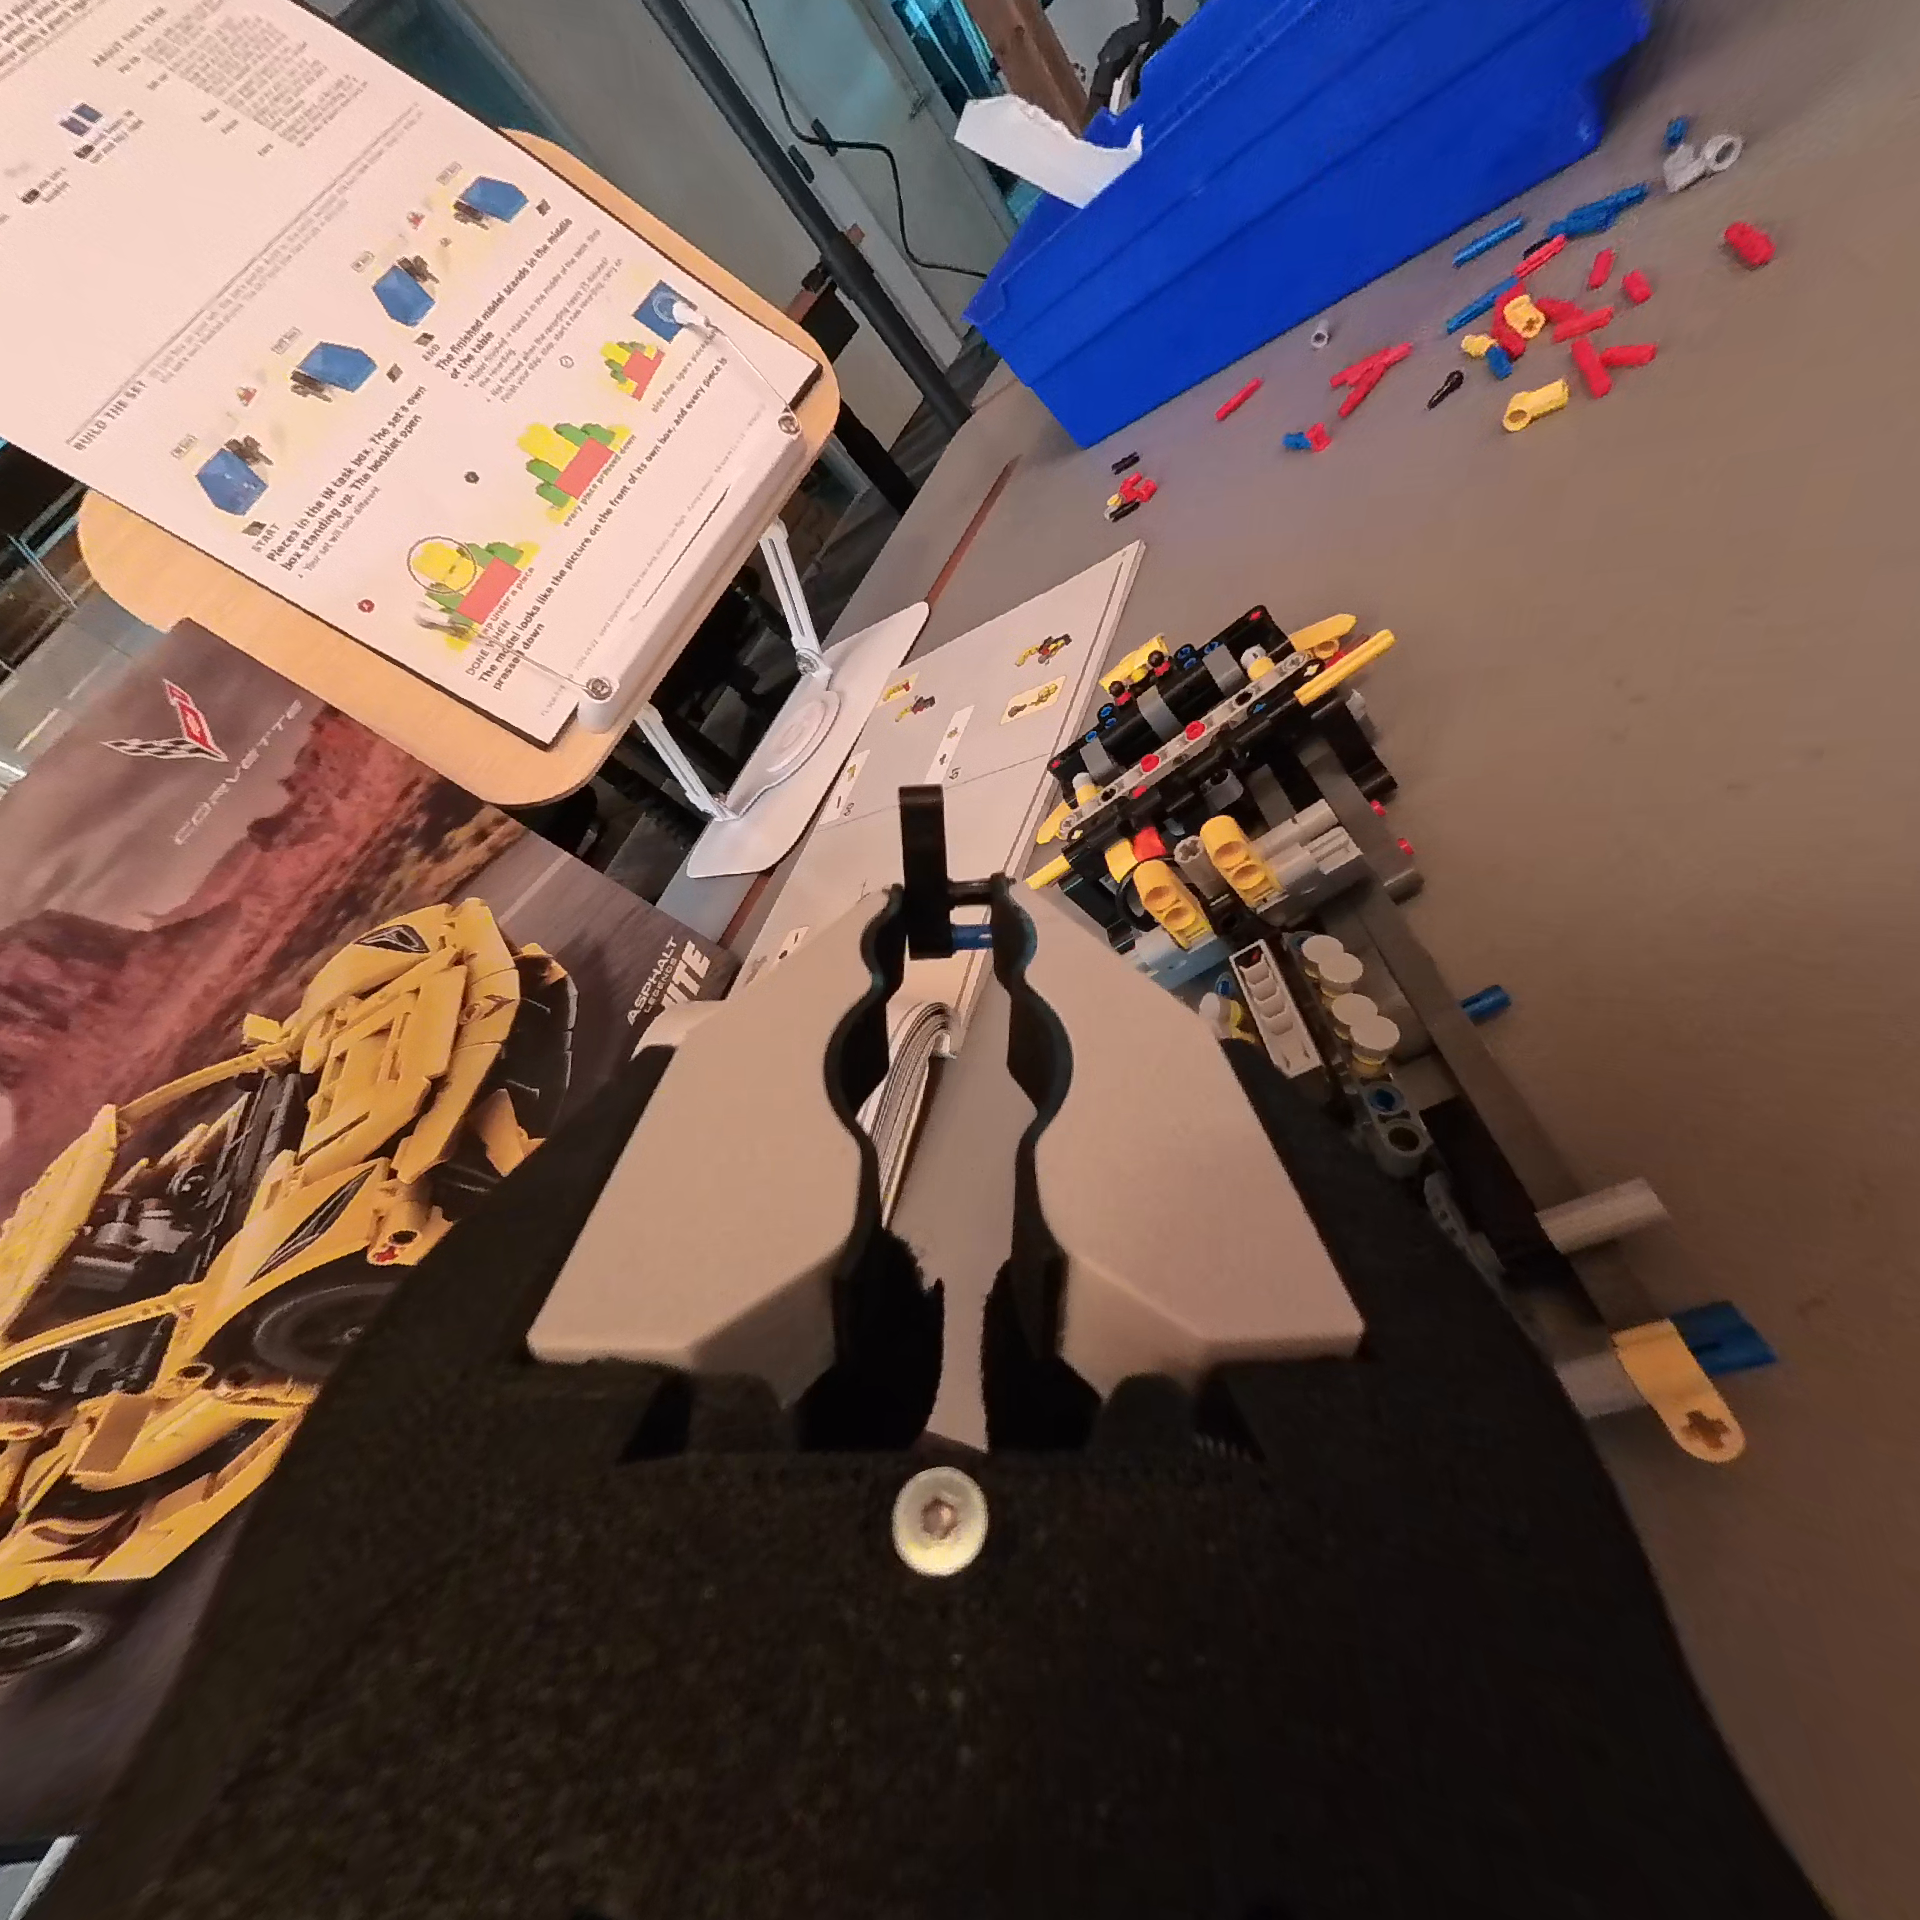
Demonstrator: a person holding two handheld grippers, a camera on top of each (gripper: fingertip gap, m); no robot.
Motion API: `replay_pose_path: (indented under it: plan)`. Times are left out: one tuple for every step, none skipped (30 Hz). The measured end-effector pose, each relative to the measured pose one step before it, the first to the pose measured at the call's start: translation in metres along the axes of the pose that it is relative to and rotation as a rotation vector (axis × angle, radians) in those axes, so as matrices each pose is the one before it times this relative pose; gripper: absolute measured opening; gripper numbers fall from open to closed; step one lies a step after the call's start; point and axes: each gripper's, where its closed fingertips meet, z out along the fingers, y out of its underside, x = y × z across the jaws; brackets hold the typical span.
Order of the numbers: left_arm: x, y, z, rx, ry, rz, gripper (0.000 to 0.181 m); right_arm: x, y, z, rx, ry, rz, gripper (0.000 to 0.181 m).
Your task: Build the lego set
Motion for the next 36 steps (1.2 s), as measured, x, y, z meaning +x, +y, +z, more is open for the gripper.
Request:
replay_pose_path:
  plan:
    - [0.0007, -0.00024, 0.00006, 0.0004, 0.0028, 0.0008, 0.017, 0.00242, 0.0087, 0.00262, 0.0983, -0.048, 0.0835, 0.022]
    - [0.00081, -0.00048, -0.00003, 0.0002, 0.0024, 0.0028, 0.017, 0.00157, 0.00641, 0.00254, 0.0976, -0.055, 0.0653, 0.022]
    - [0.00081, -0.00064, -0.00008, 0.0016, 0.0009, 0.0042, 0.017, 0.00122, 0.00306, 0.00148, 0.1067, -0.0442, 0.0322, 0.022]
    - [0.00109, -0.00075, -0.00002, 0.0024, 0.0024, 0.0032, 0.017, -0.00008, 0.0038, 0.00132, 0.0884, -0.0322, -0.0151, 0.022]
    - [0.00149, -0.00035, 0.00004, 0.0014, 0.0046, 0.0015, 0.017, 0.00022, 0.00678, 0.00092, 0.0559, -0.0075, -0.0604, 0.022]
    - [0.00132, 0.00012, 0.0002, -0.0011, 0.0034, 0.0027, 0.017, -0.00078, 0.00651, 0.00074, 0.0449, 0.0024, -0.0699, 0.022]
    - [0.00081, 0.00022, 0.00018, -0.0014, 0.0013, 0.0046, 0.017, -0.00217, 0.00459, 0.00136, 0.0436, -0.0026, -0.0637, 0.021]
    - [0.00095, -0.00012, 0.00008, 0.0006, 0.0031, 0.0038, 0.017, -0.00193, 0.00419, 0.0022, 0.0373, -0.0102, -0.0641, 0.022]
    - [0.00084, -0.00009, 0.0, 0.0014, 0.0031, 0.0017, 0.017, -0.00297, 0.00579, 0.00298, 0.0215, -0.0235, -0.0475, 0.022]
    - [0.00033, 0.0001, -0.00003, -0.0001, 0.0002, 0.0009, 0.017, 0.00231, 0.0069, 0.00244, -0.006, 0.0042, -0.025, 0.02]
    - [0.00021, 0.00061, 0.00013, -0.002, 0.001, 0.0011, 0.017, 0.00277, 0.00409, 0.00209, -0.0047, 0.0027, -0.0141, 0.019]
    - [0.00012, 0.00072, 0.00011, -0.0022, 0.0006, 0.0007, 0.017, 0.00148, 0.00041, 0.00137, 0.0111, -0.008, -0.006, 0.021]
    - [-0.00001, 0.0007, 0.0003, -0.0012, -0.0002, 0.0006, 0.017, 0.00276, -0.00239, 0.00036, 0.0204, -0.002, -0.0123, 0.021]
    - [0.00029, 0.0008, 0.00034, -0.0015, 0.0027, -0.0011, 0.017, 0.002, -0.00132, 0.00072, 0.0027, -0.006, -0.0176, 0.022]
    - [0.00087, 0.0011, 0.0006, -0.0029, 0.0049, -0.002, 0.017, -0.00004, -0.00018, 0.00138, -0.0086, -0.0176, -0.0129, 0.022]
    - [0.00075, 0.00097, 0.00049, -0.0022, 0.0037, 0.0008, 0.017, -0.00115, -0.00101, 0.002, -0.002, -0.0275, -0.0074, 0.022]
    - [0.00091, 0.00069, 0.00046, -0.0021, 0.0031, 0.0037, 0.017, -0.00106, -0.0023, 0.0024, 0.0062, -0.0282, -0.006, 0.024]
    - [0.00116, 0.00064, 0.00048, -0.0023, 0.0035, 0.0039, 0.017, -0.00136, -0.00252, 0.00232, 0.0078, -0.0287, -0.0094, 0.025]
    - [0.00116, 0.00027, 0.00035, -0.001, 0.0037, 0.0041, 0.017, -0.00029, -0.00239, 0.00205, 0.0057, -0.0184, -0.0073, 0.025]
    - [0.00104, 0.00036, 0.00036, -0.0011, 0.0026, 0.0045, 0.017, -0.00129, -0.00255, 0.00207, 0.0006, -0.0185, -0.0123, 0.025]
    - [0.00094, 0.00061, 0.00042, -0.0031, 0.0021, 0.0043, 0.017, -0.0024, -0.00229, 0.00204, -0.003, -0.0189, -0.0111, 0.025]
    - [0.00099, 0.00078, 0.00051, -0.0035, 0.0027, 0.0043, 0.017, -0.0024, -0.00168, 0.00148, -0.0074, -0.0155, -0.0132, 0.025]
    - [0.00075, 0.00069, 0.00055, -0.0035, 0.0025, 0.0042, 0.017, -0.00105, -0.00128, 0.0013, -0.0058, -0.0065, -0.0156, 0.024]
    - [0.00052, 0.00064, 0.0004, -0.003, 0.0005, 0.0041, 0.017, -0.00042, -0.00108, 0.00107, 0.0001, -0.0019, -0.0139, 0.023]
    - [0.00037, 0.00051, 0.00031, -0.002, 0.0008, 0.0032, 0.017, -0.00042, -0.00154, 0.00131, 0.003, -0.0018, -0.0148, 0.022]
    - [0.0005, 0.00039, 0.00031, -0.0016, 0.0015, 0.0018, 0.017, -0.00111, -0.00167, 0.00156, 0.0027, -0.0042, -0.0123, 0.02]
    - [0.00015, 0.00033, 0.00019, -0.0011, 0.0004, 0.001, 0.017, -0.00112, -0.00154, 0.00125, 0.0015, -0.0042, -0.0111, 0.017]
    - [0.0, 0.00024, 0.00021, -0.0004, -0.0001, 0.0002, 0.017, 0.00065, -0.00161, 0.0011, 0.0027, 0.0048, -0.0135, 0.017]
    - [0.00015, 0.00019, 0.00018, -0.0005, 0.001, -0.0009, 0.017, 0.00052, -0.00153, 0.00136, 0.0042, 0.0021, -0.0099, 0.016]
    - [0.00051, 0.00034, 0.00019, -0.0011, 0.0022, -0.0006, 0.017, -0.00096, -0.00159, 0.00151, 0.008, -0.0083, 0.0003, 0.014]
    - [0.00064, 0.0005, 0.00032, -0.0019, 0.002, 0.0018, 0.017, -0.00084, -0.00165, 0.00166, 0.0065, -0.0069, 0.0038, 0.012]
    - [0.00038, 0.00025, 0.00015, -0.0015, 0.0003, 0.0038, 0.017, -0.00041, -0.00206, 0.0018, 0.0034, 0.0016, 0.005, 0.011]
    - [0.00022, -0.00017, 0.00002, 0.0002, -0.0007, 0.0037, 0.017, -0.00171, -0.00202, 0.00188, 0.0035, -0.0005, 0.0051, 0.01]
    - [0.00026, -0.0001, -0.00013, 0.0004, 0.0007, 0.0013, 0.017, -0.00263, -0.00204, 0.00195, 0.0049, 0.0001, -0.0037, 0.009]
    - [0.00013, -0.00001, 0.00001, 0.0001, 0.0009, -0.0001, 0.017, -0.00209, -0.00204, 0.00174, 0.0058, 0.0053, -0.0091, 0.008]
    - [-0.00028, -0.00017, -0.00009, 0.0009, -0.0007, 0.0, 0.017, -0.00249, -0.00189, 0.00156, 0.0062, 0.0016, -0.0048, 0.008]
